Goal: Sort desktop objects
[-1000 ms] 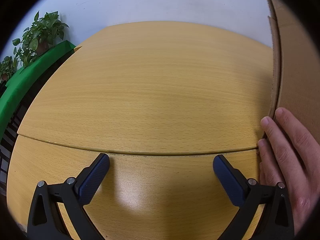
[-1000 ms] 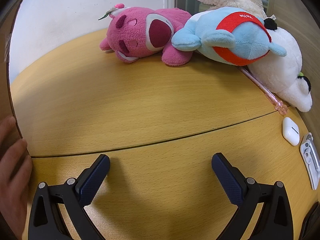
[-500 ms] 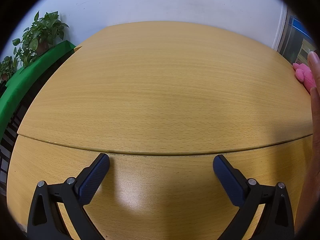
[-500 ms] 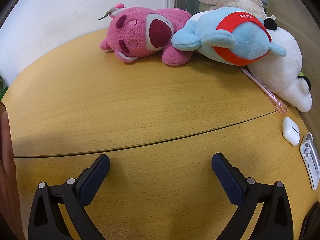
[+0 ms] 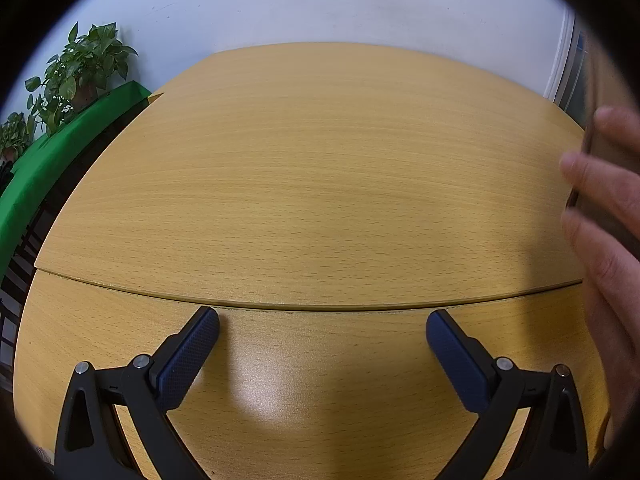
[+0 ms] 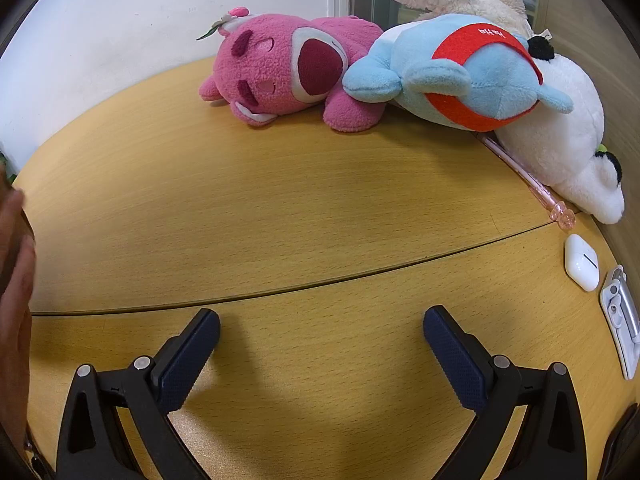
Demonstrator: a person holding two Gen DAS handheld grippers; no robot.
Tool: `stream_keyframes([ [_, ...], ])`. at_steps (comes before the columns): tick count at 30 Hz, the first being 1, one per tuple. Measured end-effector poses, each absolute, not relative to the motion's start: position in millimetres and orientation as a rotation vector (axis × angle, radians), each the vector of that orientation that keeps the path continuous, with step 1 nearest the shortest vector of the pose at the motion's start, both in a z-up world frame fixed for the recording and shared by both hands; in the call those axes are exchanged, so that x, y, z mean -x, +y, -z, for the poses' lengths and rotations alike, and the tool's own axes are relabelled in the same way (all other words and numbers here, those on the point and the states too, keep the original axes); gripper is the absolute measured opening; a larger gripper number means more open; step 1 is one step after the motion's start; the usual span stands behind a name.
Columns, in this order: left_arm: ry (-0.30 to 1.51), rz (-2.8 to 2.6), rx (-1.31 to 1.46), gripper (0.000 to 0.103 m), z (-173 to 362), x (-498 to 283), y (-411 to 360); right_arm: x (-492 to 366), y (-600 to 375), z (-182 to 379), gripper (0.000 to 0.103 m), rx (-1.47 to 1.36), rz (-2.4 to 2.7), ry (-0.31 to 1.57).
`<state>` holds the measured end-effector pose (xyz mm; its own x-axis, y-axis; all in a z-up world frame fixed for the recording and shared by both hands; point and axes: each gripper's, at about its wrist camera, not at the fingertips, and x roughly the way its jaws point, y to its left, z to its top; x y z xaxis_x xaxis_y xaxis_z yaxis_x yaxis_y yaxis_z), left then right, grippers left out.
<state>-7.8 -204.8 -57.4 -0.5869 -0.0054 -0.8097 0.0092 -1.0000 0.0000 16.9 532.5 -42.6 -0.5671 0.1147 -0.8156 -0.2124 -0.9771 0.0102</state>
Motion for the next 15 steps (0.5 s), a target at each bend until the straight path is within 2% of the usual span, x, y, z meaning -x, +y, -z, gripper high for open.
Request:
stream_keyframes([
  [15,0.006,2.792,-1.424,0.103,57.9,7.7,-205.3,-17.2,531.6,41.4,0.103,1.354,-2.623,0.159],
])
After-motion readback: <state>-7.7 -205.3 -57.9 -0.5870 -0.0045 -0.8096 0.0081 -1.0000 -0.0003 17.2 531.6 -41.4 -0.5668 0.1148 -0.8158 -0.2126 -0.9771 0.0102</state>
